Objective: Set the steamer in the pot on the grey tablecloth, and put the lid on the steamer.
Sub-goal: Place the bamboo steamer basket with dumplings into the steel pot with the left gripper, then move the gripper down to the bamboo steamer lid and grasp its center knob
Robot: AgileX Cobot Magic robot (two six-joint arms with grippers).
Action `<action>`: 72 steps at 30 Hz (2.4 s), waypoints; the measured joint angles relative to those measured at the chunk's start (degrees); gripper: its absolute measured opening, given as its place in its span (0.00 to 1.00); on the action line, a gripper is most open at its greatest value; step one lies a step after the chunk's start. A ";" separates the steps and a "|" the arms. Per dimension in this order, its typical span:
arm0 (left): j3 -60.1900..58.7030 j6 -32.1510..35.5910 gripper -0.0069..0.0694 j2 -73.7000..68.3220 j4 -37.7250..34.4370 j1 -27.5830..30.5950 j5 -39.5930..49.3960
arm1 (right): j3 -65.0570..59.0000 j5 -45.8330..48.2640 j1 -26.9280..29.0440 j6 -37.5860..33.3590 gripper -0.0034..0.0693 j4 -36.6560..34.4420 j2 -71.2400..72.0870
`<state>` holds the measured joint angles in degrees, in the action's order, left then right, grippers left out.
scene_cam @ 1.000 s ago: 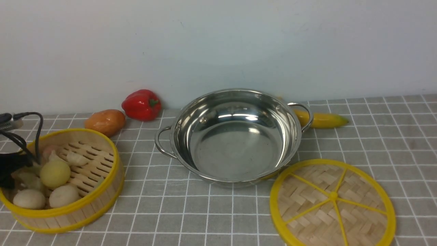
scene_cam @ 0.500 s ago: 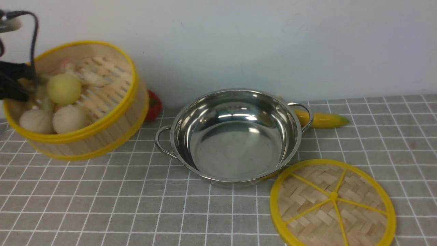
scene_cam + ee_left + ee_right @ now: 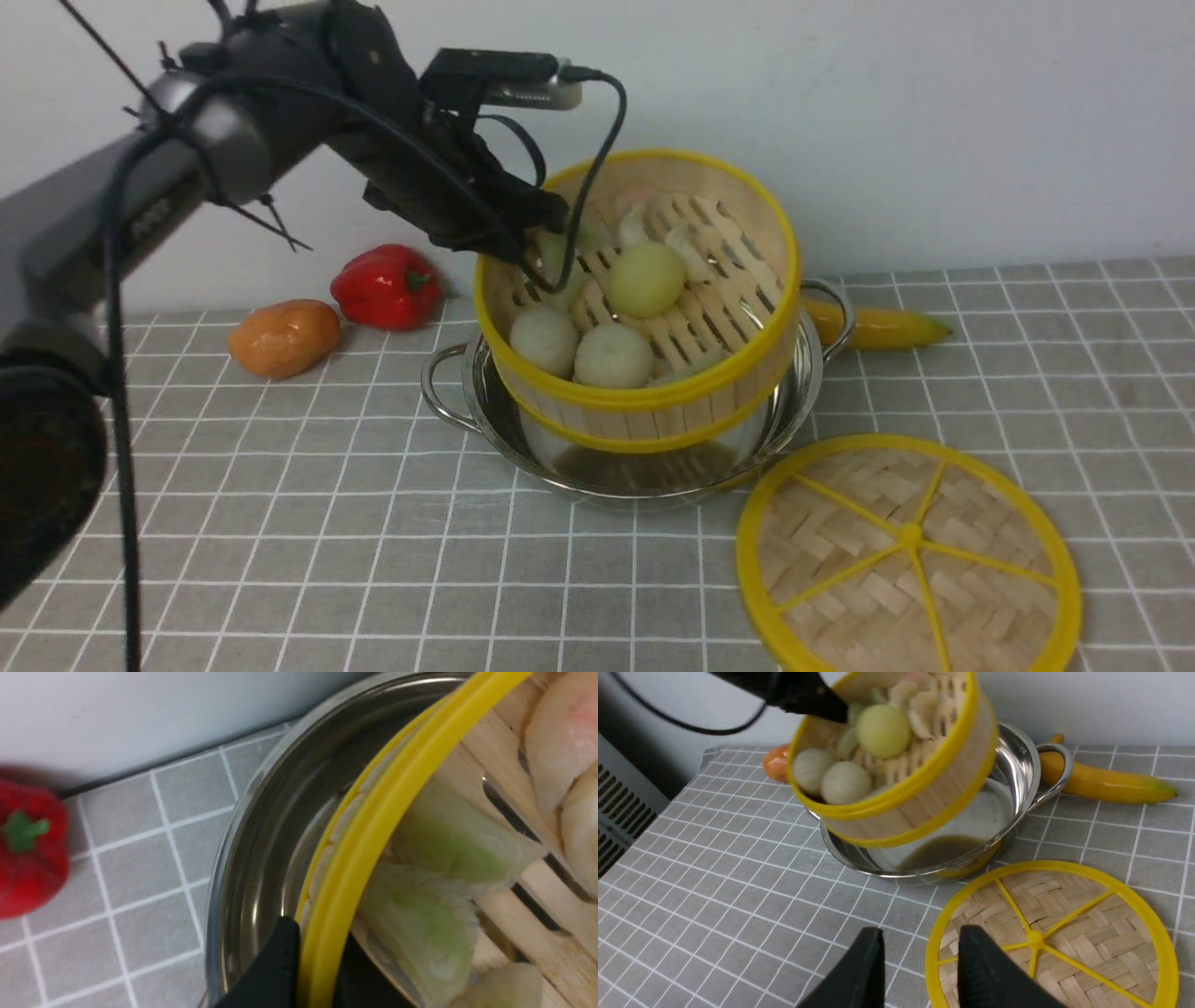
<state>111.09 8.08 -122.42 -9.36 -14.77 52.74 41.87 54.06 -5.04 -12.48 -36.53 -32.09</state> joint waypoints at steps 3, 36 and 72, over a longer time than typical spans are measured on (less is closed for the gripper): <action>4.34 -1.20 0.13 -4.10 1.46 -0.40 0.51 | 0.00 0.31 0.00 0.00 0.38 -0.07 0.00; 8.71 -0.12 0.59 -11.26 3.28 -1.15 2.98 | 0.00 0.85 0.00 0.01 0.38 -0.59 0.00; -21.80 4.08 0.06 67.43 3.78 -1.03 16.93 | 6.20 -12.31 -20.57 1.57 0.30 15.96 -46.62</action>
<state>89.29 12.16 -54.99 -5.59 -15.80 69.67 48.07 41.75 -25.61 -10.91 -20.56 -78.71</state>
